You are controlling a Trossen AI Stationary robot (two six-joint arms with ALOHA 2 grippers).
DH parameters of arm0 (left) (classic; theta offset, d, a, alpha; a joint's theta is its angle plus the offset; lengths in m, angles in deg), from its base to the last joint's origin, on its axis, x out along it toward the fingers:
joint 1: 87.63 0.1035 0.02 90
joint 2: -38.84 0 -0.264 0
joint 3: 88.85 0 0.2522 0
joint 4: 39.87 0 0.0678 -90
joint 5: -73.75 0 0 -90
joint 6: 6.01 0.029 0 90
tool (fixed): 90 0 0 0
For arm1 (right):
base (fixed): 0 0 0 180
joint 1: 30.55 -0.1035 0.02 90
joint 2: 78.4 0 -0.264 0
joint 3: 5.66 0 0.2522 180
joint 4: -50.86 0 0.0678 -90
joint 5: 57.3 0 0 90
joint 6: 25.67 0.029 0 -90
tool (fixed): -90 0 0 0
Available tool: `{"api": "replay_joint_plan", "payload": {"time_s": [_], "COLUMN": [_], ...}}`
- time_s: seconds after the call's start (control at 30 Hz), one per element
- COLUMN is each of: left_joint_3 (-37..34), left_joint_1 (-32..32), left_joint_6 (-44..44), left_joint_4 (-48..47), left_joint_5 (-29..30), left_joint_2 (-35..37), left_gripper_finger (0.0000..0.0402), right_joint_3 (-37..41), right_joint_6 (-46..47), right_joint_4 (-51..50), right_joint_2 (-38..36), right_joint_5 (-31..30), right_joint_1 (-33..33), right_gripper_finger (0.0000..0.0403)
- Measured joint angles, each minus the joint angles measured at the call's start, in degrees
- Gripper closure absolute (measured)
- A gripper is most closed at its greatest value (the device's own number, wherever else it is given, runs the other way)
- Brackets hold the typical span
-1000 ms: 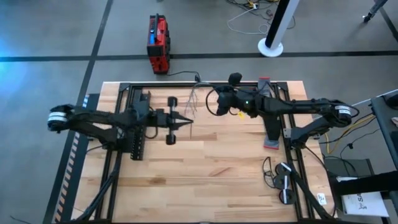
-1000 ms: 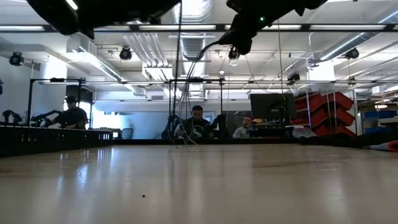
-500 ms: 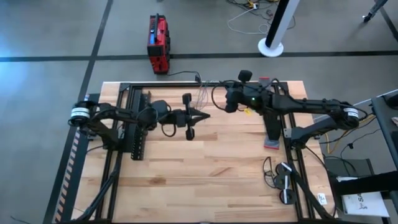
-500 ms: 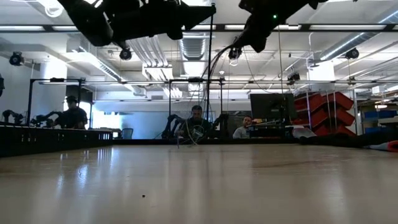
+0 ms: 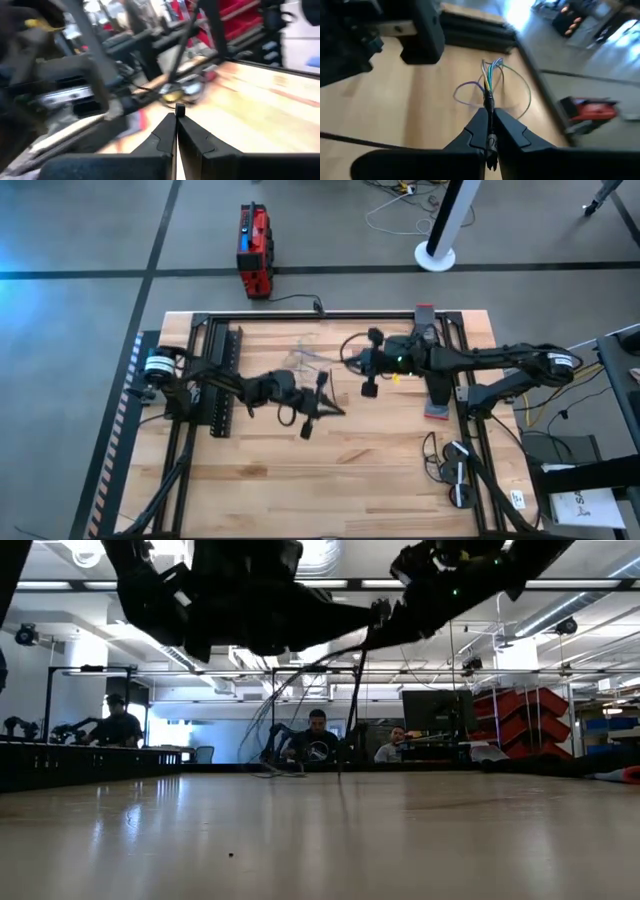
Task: Ziptie cables
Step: Wrap the cable wires using a black zip tie
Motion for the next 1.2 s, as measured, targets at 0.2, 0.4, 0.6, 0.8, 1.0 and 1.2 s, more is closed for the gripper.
{"api": "replay_joint_plan", "payload": {"time_s": [0.2, 0.4, 0.6, 0.8, 1.0, 1.2], "left_joint_3": [-0.7, -0.7, -0.8, -1.6, -3.8, -7.8], "left_joint_1": [-4.3, -8.9, -13.6, -15.8, -16.3, -16.1], "left_joint_6": [-0.7, -8.6, -12.0, -16.6, -19.4, -20.7], "left_joint_4": [-2.5, -4.9, -4.9, -4.9, -4.3, 0.6], "left_joint_5": [0.1, 7.0, 17.6, 19.2, 19.2, 19.3], "left_joint_2": [-0.9, -1.6, -4.3, -5.8, -6.1, -6.1], "left_gripper_finger": [0.0402, 0.0402, 0.0402, 0.0402, 0.0402, 0.0402], "right_joint_3": [3.2, 3.7, 3.7, 3.7, 3.8, 3.7], "right_joint_6": [4.9, 9.4, 12.5, 15.1, 14.8, 13.0], "right_joint_4": [1.0, 0.5, 0.8, -0.4, -3.7, -4.0], "right_joint_2": [7.6, 16.3, 21.2, 21.8, 17.0, 12.2], "right_joint_5": [4.5, 4.6, 4.5, 4.6, 6.0, 4.2], "right_joint_1": [-5.8, -12.1, -16.7, -18.9, -18.8, -18.8], "right_gripper_finger": [0.04, 0.04, 0.0397, 0.0336, 0.0251, 0.0208]}}
